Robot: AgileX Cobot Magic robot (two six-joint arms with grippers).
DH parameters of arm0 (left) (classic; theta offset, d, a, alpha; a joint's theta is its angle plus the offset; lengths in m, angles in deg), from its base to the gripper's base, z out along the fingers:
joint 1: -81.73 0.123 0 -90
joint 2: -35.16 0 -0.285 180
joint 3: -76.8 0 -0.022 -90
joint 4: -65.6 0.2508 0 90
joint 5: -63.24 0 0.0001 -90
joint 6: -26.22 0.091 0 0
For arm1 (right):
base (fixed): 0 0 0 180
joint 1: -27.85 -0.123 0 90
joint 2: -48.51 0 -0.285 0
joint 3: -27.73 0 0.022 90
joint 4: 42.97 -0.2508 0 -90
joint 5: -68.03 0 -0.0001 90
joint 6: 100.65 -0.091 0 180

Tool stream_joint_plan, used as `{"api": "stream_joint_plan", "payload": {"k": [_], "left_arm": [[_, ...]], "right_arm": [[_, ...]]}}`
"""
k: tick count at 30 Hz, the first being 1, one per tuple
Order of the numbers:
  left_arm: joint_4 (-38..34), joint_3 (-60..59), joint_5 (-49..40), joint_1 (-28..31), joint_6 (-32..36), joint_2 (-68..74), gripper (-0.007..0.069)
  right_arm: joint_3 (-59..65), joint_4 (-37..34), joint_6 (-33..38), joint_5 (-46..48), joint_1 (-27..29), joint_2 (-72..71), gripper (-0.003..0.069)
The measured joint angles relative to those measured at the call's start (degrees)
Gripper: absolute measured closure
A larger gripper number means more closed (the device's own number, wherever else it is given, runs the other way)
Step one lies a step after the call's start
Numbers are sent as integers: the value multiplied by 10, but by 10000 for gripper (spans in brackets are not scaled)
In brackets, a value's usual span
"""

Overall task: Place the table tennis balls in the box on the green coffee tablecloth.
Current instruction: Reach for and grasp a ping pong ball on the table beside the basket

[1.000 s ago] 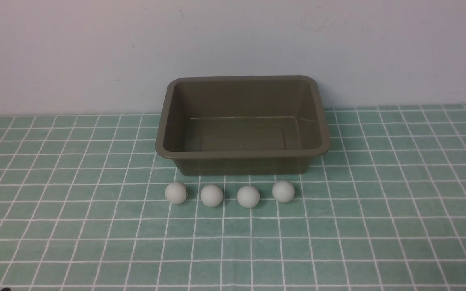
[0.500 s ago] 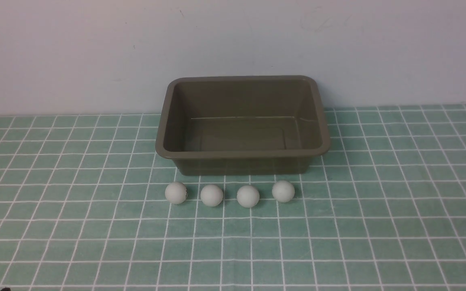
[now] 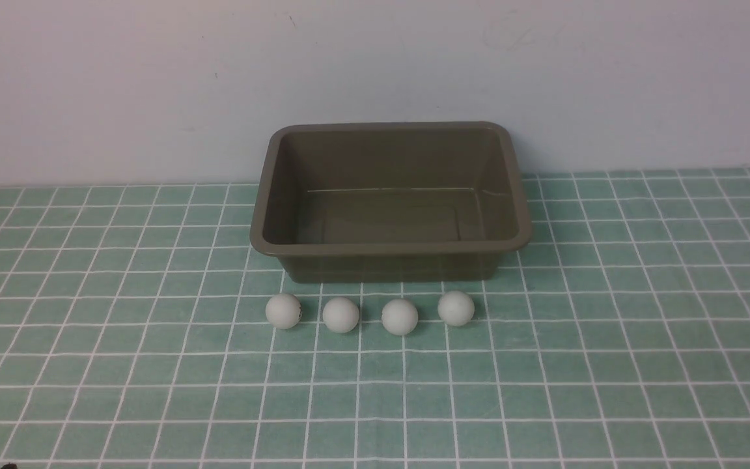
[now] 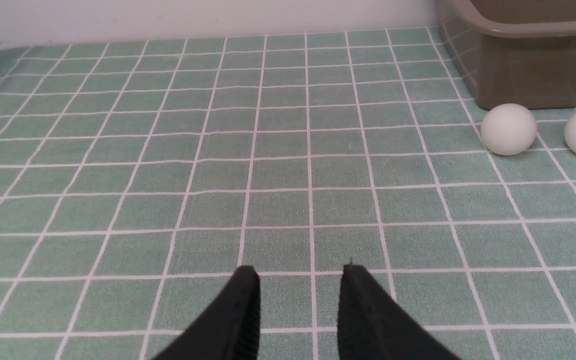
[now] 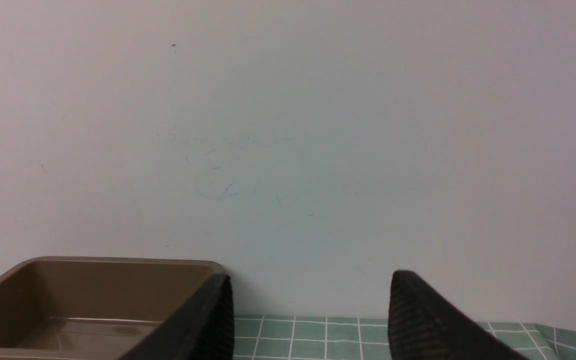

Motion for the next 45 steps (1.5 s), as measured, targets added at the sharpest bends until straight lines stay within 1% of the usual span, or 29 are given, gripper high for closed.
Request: {"api": "stream_joint_plan", "payload": {"k": [12,16,20,22,25,30,33,37,38,42,43,45], "left_arm": [[0,0,1,0,0,0,419],[-22,-1,14,0,-10,0,419],[-93,-1,39,0,-34,0,419],[-150,-1,71,0,-41,0,419],[-212,-1,102,0,-42,0,419],[-265,-1,124,0,-43,0,419],[-331,-1,136,0,-45,0,419],[-355,-1,135,0,-29,0,419],[-359,-1,131,0,-12,0,419],[-362,31,79,0,43,0,418],[-362,34,79,0,43,0,418],[-370,70,45,0,77,0,415]], "right_arm": [[0,-12,0,28,0,0,270],[0,-12,0,45,0,0,270],[0,-12,0,58,0,0,270],[0,-12,0,63,0,0,270],[0,-12,0,69,0,0,270],[0,-12,0,75,0,0,270],[0,-12,0,77,0,0,270],[0,-12,0,78,0,0,270],[0,-12,0,78,0,0,270],[0,-12,0,78,0,0,270],[0,-12,0,78,0,0,270],[0,-12,-1,78,0,0,270]]}}
